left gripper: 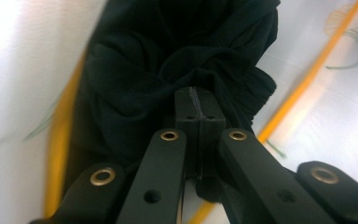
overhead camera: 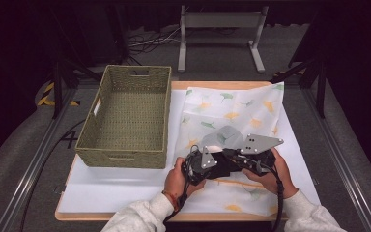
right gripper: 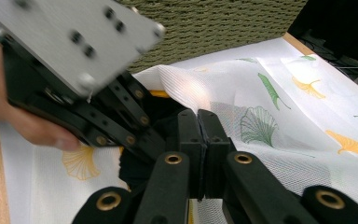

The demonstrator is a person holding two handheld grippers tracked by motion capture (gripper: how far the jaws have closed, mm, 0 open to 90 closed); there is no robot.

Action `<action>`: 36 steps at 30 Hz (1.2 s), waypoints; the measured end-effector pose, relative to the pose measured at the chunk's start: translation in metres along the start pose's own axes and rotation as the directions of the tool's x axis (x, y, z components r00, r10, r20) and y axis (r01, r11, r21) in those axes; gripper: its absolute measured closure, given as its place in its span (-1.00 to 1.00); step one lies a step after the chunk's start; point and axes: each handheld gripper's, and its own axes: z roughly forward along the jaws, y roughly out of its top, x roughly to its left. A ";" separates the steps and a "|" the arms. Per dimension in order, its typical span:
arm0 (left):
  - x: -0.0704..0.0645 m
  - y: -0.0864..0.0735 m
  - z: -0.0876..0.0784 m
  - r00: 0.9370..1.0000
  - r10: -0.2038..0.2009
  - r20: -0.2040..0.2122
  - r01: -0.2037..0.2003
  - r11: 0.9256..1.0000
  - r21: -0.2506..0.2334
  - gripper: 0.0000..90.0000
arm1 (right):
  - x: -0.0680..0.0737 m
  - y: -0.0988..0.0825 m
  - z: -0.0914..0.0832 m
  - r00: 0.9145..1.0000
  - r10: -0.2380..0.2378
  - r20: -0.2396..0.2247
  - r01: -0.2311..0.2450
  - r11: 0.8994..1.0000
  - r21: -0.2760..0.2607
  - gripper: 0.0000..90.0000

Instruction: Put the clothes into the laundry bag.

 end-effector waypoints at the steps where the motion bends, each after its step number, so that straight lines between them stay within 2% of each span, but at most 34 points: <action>1: 0.000 0.002 0.003 1.000 0.005 -0.006 -0.005 1.000 0.004 1.00 | 0.000 0.000 0.000 1.000 0.000 0.000 0.000 1.000 0.001 1.00; 5: 0.001 0.007 0.011 1.000 -0.003 -0.022 0.003 1.000 0.007 1.00 | 0.000 -0.001 0.000 1.000 0.004 0.001 -0.004 1.000 0.006 1.00; 6: 0.002 0.009 0.015 0.999 -0.020 -0.029 0.020 1.000 0.006 1.00 | 0.000 -0.001 0.000 1.000 0.004 -0.001 -0.004 1.000 0.008 1.00; 11: 0.006 0.013 0.019 0.999 -0.038 -0.032 0.038 0.999 0.001 1.00 | -0.001 -0.002 0.001 1.000 0.008 -0.002 -0.008 1.000 0.013 1.00; 17: 0.008 0.010 0.015 0.998 -0.056 -0.008 0.056 0.998 -0.021 1.00 | -0.002 -0.003 0.002 1.000 0.010 -0.003 -0.010 1.000 0.018 1.00; 21: 0.008 0.004 -0.002 1.000 -0.028 0.014 0.029 0.999 -0.045 1.00 | -0.003 -0.004 0.002 1.000 0.009 -0.003 -0.009 1.000 0.014 1.00; 23: 0.008 0.001 -0.011 1.000 -0.015 0.007 0.015 0.998 -0.055 1.00 | -0.002 -0.004 0.001 1.000 0.011 0.000 -0.011 1.000 0.015 1.00; 27: 0.012 -0.008 -0.032 1.000 -0.010 0.006 0.011 0.997 -0.070 1.00 | -0.002 -0.004 0.001 1.000 0.011 0.003 -0.011 1.000 0.016 1.00; 30: 0.014 -0.013 -0.041 1.000 -0.004 -0.013 0.003 0.997 -0.074 1.00 | -0.001 -0.003 0.001 1.000 0.009 0.003 -0.009 1.000 0.016 1.00; 36: 0.023 -0.031 -0.053 0.999 -0.023 -0.032 0.021 0.999 -0.049 1.00 | -0.001 -0.003 0.000 1.000 0.006 0.005 -0.006 1.000 0.016 1.00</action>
